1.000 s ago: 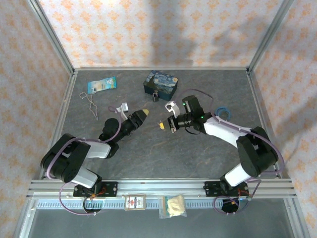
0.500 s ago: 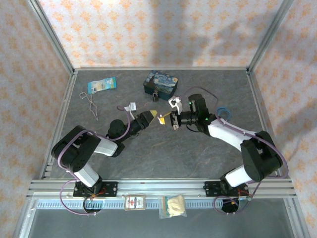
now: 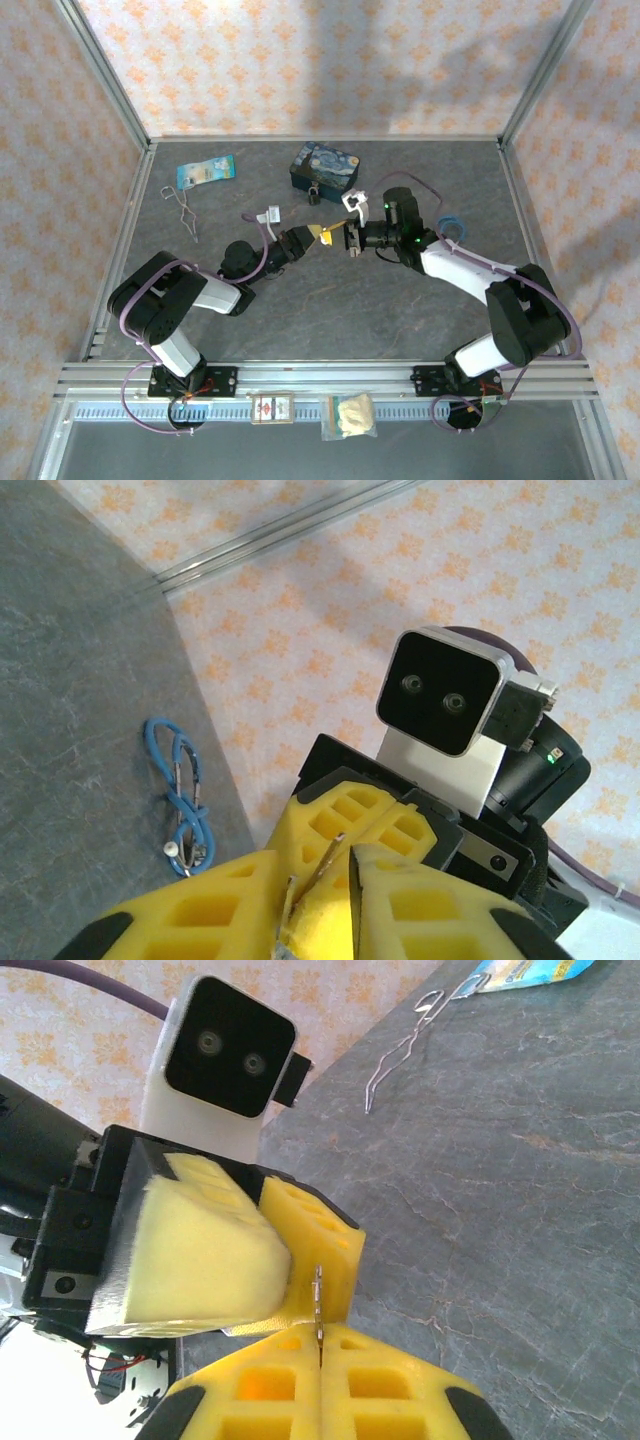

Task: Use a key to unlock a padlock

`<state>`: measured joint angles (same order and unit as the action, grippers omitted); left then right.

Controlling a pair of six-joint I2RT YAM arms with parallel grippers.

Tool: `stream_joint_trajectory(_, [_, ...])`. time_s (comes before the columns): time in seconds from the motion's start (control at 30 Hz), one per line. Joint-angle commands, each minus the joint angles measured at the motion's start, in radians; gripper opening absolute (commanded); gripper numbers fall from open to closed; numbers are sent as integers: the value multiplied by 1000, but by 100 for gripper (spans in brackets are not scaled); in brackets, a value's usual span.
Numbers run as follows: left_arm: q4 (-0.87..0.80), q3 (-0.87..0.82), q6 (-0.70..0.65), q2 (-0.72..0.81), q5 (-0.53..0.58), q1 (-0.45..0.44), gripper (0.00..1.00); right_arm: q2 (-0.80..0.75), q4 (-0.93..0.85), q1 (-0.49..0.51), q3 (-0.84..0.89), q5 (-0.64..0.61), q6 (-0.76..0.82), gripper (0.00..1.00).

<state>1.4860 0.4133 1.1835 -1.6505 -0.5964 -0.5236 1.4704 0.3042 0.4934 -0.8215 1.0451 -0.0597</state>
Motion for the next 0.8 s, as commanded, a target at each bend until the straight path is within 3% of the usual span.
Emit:
stream_joint_trajectory(0.0, [69,21,-6,-10,-19,-4,14,-5,44,-7,8,16,-14,0])
stream_joint_trajectory(0.13, [59,26,-17,-8,-16,-4,0,-4,42,-7,7,19,-15,0])
stream_joint_trajectory(0.27, [22,24,-48,10,8,-6,0,-16,16,-7,-1,-15,-15,0])
stream_joint_trajectory(0.3, [9,24,-60,18,16,-5,0,-23,1,-9,-4,-36,-15,5])
stream_joint_trajectory(0.37, [-40,25,-96,43,36,-3,0,-42,-52,-16,-20,-99,-8,32])
stream_joint_trajectory(0.47, [-166,38,-167,89,68,1,0,-91,-95,-35,-20,-216,-21,52])
stream_joint_trajectory(0.6, [-368,79,-286,165,99,12,0,-182,-65,-41,25,-343,-45,60])
stream_joint_trajectory(0.77, [-576,169,-443,231,112,12,0,-239,109,-40,101,-291,-161,61])
